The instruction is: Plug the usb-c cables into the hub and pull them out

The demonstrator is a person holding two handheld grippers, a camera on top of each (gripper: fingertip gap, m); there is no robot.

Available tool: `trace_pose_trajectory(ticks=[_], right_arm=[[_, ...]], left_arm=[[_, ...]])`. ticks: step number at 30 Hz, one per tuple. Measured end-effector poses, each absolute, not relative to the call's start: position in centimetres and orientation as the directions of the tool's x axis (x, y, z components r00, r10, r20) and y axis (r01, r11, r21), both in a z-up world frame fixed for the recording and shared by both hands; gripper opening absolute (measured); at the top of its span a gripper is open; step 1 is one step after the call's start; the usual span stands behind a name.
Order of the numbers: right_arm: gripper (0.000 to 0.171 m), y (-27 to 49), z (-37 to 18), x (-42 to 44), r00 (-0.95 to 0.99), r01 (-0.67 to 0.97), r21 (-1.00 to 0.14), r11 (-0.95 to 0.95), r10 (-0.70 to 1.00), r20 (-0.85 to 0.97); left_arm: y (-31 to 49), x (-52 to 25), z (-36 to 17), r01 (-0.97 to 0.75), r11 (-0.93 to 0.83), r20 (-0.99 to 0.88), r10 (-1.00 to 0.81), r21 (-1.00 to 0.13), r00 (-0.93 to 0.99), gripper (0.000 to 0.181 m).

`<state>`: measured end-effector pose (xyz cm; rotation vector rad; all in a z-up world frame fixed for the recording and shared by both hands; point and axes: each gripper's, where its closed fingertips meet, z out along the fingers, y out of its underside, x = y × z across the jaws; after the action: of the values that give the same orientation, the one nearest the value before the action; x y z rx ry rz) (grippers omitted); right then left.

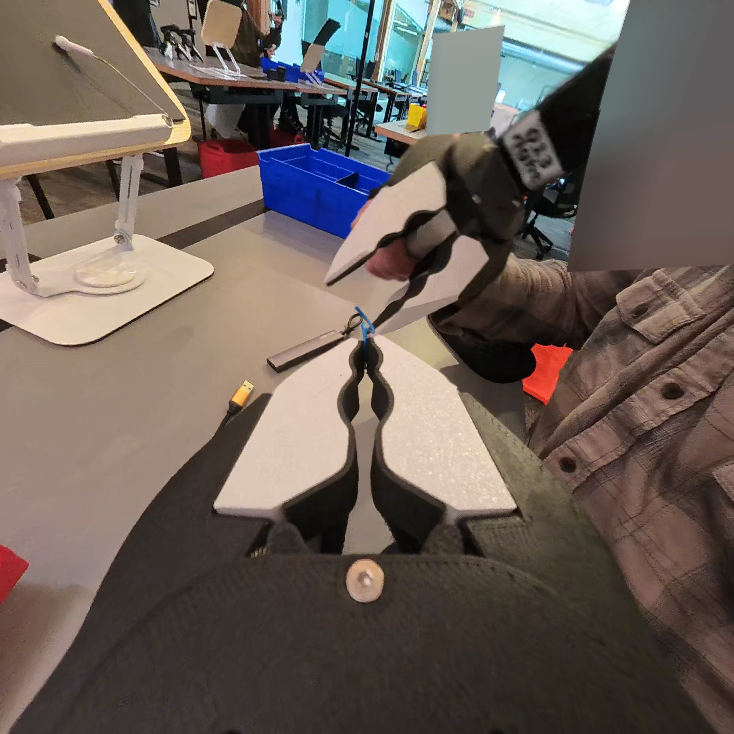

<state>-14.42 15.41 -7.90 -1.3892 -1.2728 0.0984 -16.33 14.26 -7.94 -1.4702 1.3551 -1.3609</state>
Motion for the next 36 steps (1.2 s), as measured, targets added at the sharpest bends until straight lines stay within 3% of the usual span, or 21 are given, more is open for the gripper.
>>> trace_pose_trajectory(ticks=[2,7,12,15,17,19,22,25,26,31,32,36], right_arm=[[0.025,14.5,-7.5,-15.0,0.313,0.678,-0.625,0.386,0.618,0.721],[0.012,14.8,-9.0,-15.0,0.111,0.816,-0.381,0.435,0.530,0.841],[0.004,15.0,-9.7,-14.8,0.031,0.847,-0.299,0.439,0.522,0.852],[0.000,16.1,-9.5,-13.9,0.249,0.817,-0.505,0.278,0.619,0.745],[0.000,16.5,-9.7,-13.7,0.466,0.662,-0.743,0.098,0.723,0.511],[0.000,16.8,-9.8,-13.5,0.600,0.466,-0.883,-0.056,0.753,0.270],[0.000,17.1,-10.4,-13.5,0.662,0.178,-0.955,-0.237,0.746,-0.062],[0.000,17.4,-10.4,-13.7,0.568,-0.161,-0.894,-0.419,0.701,-0.431],[0.000,17.5,-10.8,-13.9,0.545,-0.197,-0.871,-0.449,0.689,-0.478],[0.000,18.1,-12.0,-13.6,0.665,0.052,-0.941,-0.335,0.714,-0.218],[0.014,18.3,-11.8,-13.3,0.673,0.092,-0.942,-0.324,0.718,-0.181],[0.010,17.6,-9.3,-12.4,0.639,0.274,-0.955,-0.111,0.764,0.094]], left_arm=[[14.1,-16.2,-8.4,-0.258,-0.196,0.228,-0.968,-0.946,-0.102,0.001],[13.4,-15.8,-8.6,-0.325,-0.157,0.204,-0.972,-0.932,-0.114,0.001],[13.4,-15.5,-8.8,-0.364,-0.122,0.168,-0.981,-0.923,-0.096,0.001],[13.7,-15.3,-8.3,-0.337,-0.092,0.119,-0.991,-0.937,-0.059,0.001],[14.1,-14.9,-8.4,-0.339,-0.049,0.051,-0.999,-0.939,0.003,0.001],[14.3,-14.3,-8.6,-0.331,-0.024,0.009,-0.999,-0.943,0.048,0.001],[14.6,-13.5,-8.9,-0.299,-0.003,-0.036,-0.992,-0.954,0.125,0.001],[15.1,-13.0,-9.5,-0.301,0.029,-0.093,-0.975,-0.953,0.203,0.000],[15.1,-12.8,-9.7,-0.303,0.025,-0.091,-0.974,-0.953,0.207,0.001],[16.5,-13.7,-10.1,-0.310,-0.058,-0.023,-0.967,-0.949,0.253,0.001],[16.7,-14.0,-10.1,-0.304,-0.065,-0.016,-0.967,-0.950,0.256,0.000],[16.9,-14.5,-10.4,-0.329,-0.102,0.021,-0.970,-0.939,0.241,0.001]])
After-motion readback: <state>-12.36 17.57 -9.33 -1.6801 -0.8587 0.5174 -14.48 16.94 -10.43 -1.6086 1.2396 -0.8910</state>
